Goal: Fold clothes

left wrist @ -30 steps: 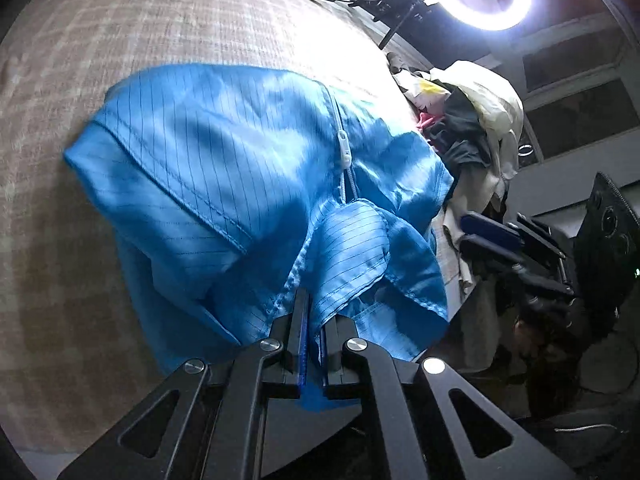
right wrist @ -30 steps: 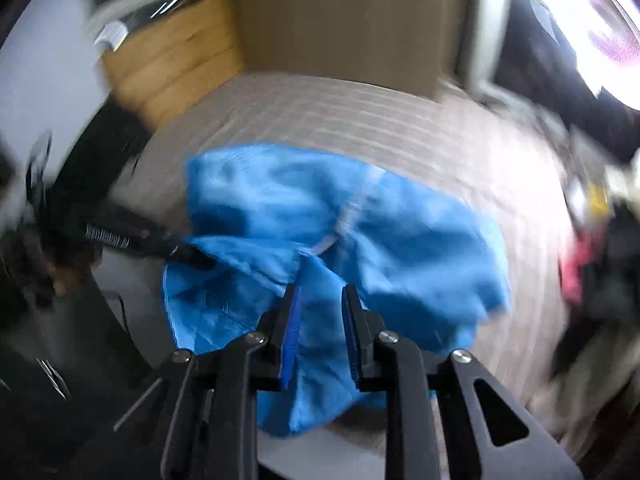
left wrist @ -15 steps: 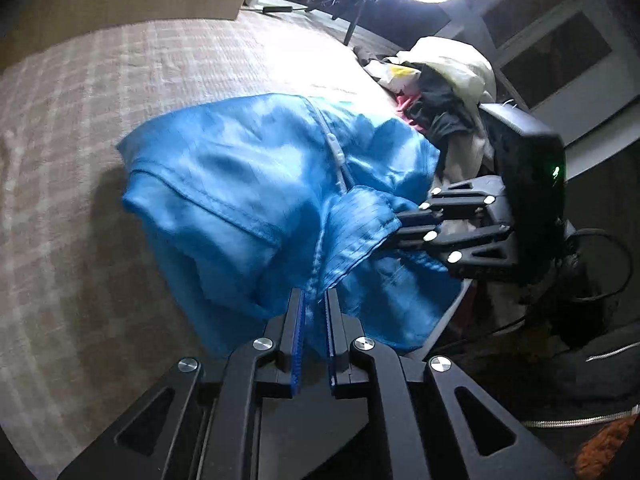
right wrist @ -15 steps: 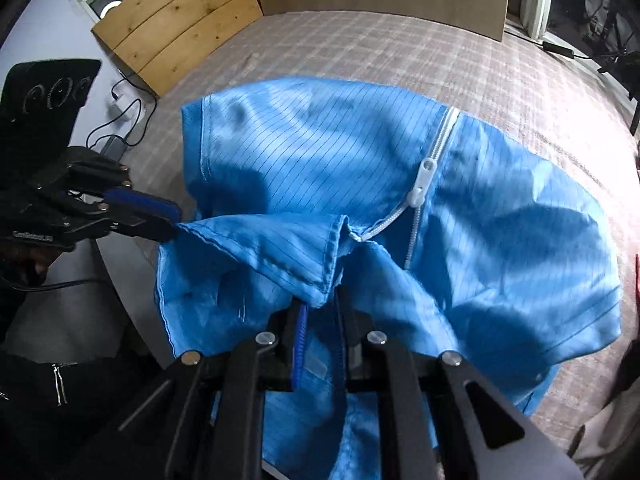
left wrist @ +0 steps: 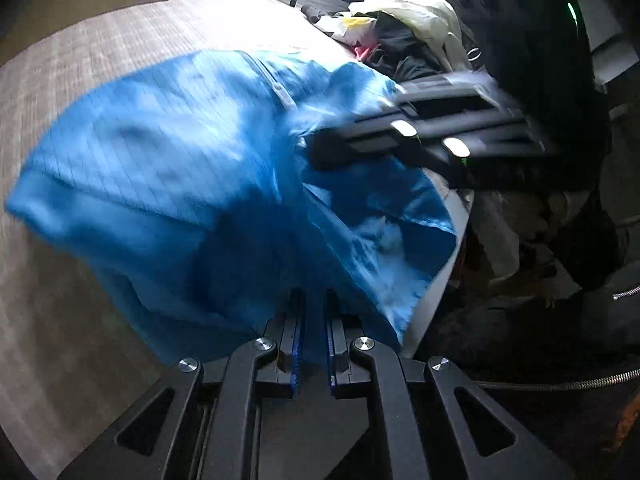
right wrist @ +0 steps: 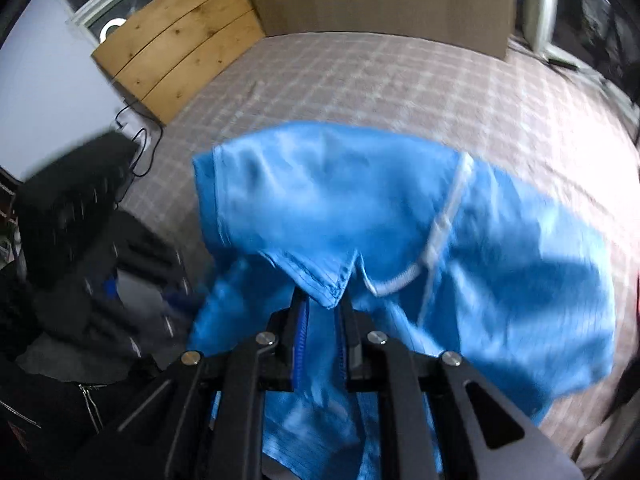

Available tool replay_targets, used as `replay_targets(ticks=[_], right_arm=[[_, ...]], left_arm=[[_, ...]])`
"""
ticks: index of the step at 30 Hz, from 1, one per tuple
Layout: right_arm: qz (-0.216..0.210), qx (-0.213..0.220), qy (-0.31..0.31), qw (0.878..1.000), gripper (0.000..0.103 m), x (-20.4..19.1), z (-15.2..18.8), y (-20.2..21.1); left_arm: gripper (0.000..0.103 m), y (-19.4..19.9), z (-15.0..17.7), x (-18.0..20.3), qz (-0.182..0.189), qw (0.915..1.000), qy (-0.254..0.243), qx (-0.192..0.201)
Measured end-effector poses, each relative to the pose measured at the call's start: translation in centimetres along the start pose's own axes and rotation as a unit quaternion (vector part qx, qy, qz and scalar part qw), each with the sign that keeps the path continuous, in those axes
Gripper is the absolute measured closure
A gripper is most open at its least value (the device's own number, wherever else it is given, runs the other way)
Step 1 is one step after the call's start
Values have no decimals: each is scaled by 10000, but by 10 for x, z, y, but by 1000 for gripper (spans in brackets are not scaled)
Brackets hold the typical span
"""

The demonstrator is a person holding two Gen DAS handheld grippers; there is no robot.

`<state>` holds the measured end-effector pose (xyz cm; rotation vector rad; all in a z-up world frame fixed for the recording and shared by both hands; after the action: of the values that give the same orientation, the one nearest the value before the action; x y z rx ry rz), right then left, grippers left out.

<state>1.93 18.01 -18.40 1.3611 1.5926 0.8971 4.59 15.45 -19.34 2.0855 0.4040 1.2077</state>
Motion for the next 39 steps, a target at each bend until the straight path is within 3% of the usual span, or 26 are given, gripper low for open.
replay_targets(ticks=[5, 8, 12, 15, 19, 21, 22, 26, 31, 32, 33, 34, 37, 39], right_arm=[[-37, -295, 412, 9987, 90, -32, -29, -46], [58, -530, 602, 9968, 90, -39, -30, -59], [-446, -432, 119, 9980, 90, -22, -27, -30], [-550, -212, -252, 9979, 90, -4, -23, 3], [186, 11, -379, 9991, 83, 24, 9, 47], [535, -25, -357, 9979, 63, 31, 29, 54], [641, -68, -340, 9973, 60, 32, 38, 53], [1136, -266, 311, 9927, 58, 8, 57, 23], [1757, -551, 1320, 9740, 59, -13, 72, -21], [1719, -552, 1301, 9749, 62, -10, 73, -20], [1611, -531, 1196, 9782, 83, -6, 72, -16], [1503, -509, 1091, 9813, 95, -1, 72, -11], [772, -271, 287, 9962, 98, 27, 70, 20], [80, -99, -360, 9993, 98, 49, 72, 40]], left_arm=[[96, 19, 10, -11, -215, 9990, 305, 250], [96, 42, 9, 0, -417, 9973, 276, 544], [96, 53, -8, 26, -151, 9955, 14, 939], [96, 28, -23, 28, -284, 9974, -138, 654], [96, 10, -27, 24, -278, 9988, -101, 379], [96, 7, -27, 32, -312, 9985, -244, 370], [96, 6, -28, 32, -322, 9985, -254, 362], [96, -1, -30, 24, -423, 9985, -178, 302], [96, -19, -28, 16, -655, 9977, 12, 161], [96, -21, -27, 15, -697, 9974, 96, 161], [96, -23, -27, 16, -740, 9970, 169, 174], [96, -23, -26, 19, -773, 9966, 199, 200], [96, -23, -29, 40, -808, 9960, 156, 342], [96, -29, -33, 55, -818, 9959, 85, 366]])
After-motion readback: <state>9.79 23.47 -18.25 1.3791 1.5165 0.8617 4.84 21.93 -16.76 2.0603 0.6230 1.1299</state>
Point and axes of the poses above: each gripper's, at about its wrist camera, not at the fingertips, and y roughly against the way its jaws point, x to its right, z to its underside, the point moved 2 cm from there along -y, roughly the way its jaws point, and after that the axes turned 8 degrees about z, right-handed, at the moved point
